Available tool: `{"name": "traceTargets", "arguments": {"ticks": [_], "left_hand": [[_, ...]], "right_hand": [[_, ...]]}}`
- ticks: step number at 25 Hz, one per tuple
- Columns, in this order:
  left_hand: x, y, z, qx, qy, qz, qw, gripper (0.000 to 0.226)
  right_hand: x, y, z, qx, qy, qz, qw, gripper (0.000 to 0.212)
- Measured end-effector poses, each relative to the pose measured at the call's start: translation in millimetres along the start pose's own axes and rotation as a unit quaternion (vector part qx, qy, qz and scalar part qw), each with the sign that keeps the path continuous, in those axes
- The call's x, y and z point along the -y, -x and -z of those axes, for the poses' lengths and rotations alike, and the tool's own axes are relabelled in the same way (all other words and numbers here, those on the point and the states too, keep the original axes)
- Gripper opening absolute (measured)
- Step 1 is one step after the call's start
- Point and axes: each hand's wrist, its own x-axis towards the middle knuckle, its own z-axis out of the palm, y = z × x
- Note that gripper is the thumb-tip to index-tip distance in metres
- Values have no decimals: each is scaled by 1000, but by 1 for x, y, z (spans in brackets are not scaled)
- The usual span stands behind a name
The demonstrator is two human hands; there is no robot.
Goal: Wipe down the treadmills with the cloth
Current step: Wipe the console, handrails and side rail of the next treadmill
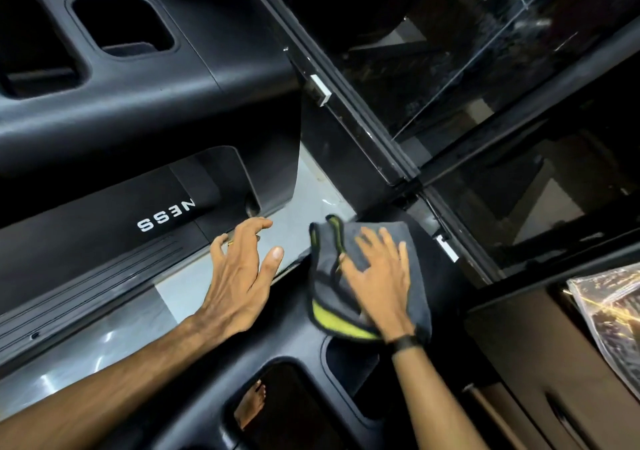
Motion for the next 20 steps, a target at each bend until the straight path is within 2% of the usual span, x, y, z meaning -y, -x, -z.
{"name": "traceTargets", "arguments": {"ticks": [4, 6, 8, 9, 11, 13, 14, 15, 17, 19, 20], "left_hand": [[-4, 8, 0, 14, 2, -2, 1000, 51], [-5, 8, 2, 13, 4, -5, 1000, 51], [-2, 10, 2, 20, 2, -4, 1000, 50], [-2, 10, 0, 22, 3, -2, 1000, 50], [-7, 11, -7, 36, 14, -3, 999, 50], [-14, 11, -15, 48, 15, -24, 998, 50], [-18, 10, -18, 55, 12, -36, 998, 49], [-22, 8, -21, 65, 7, -46, 997, 48], [-29, 5, -26, 85, 1, -60, 995, 46], [-32, 5, -28, 85, 11, -68, 994, 43], [-32, 6, -28, 87, 13, -71, 994, 42]], "right_hand": [[-49, -53, 10, -17, -17, -217, 976, 62], [-62, -17, 21, -69, -67, -302, 948, 67], [-54, 44, 27, -71, -116, -363, 922, 74], [-43, 71, 25, -55, -78, -359, 928, 71], [-21, 92, 11, -31, 36, -267, 963, 67], [-19, 54, 8, -5, 54, -156, 986, 69], [-32, 31, 3, 6, 60, -128, 990, 68], [-44, 14, 5, 16, 49, -130, 990, 64], [-82, 12, 14, -9, -37, -192, 981, 62], [-92, 49, 21, -28, -116, -239, 964, 63], [-83, 77, 20, -31, -92, -246, 964, 61]]}}
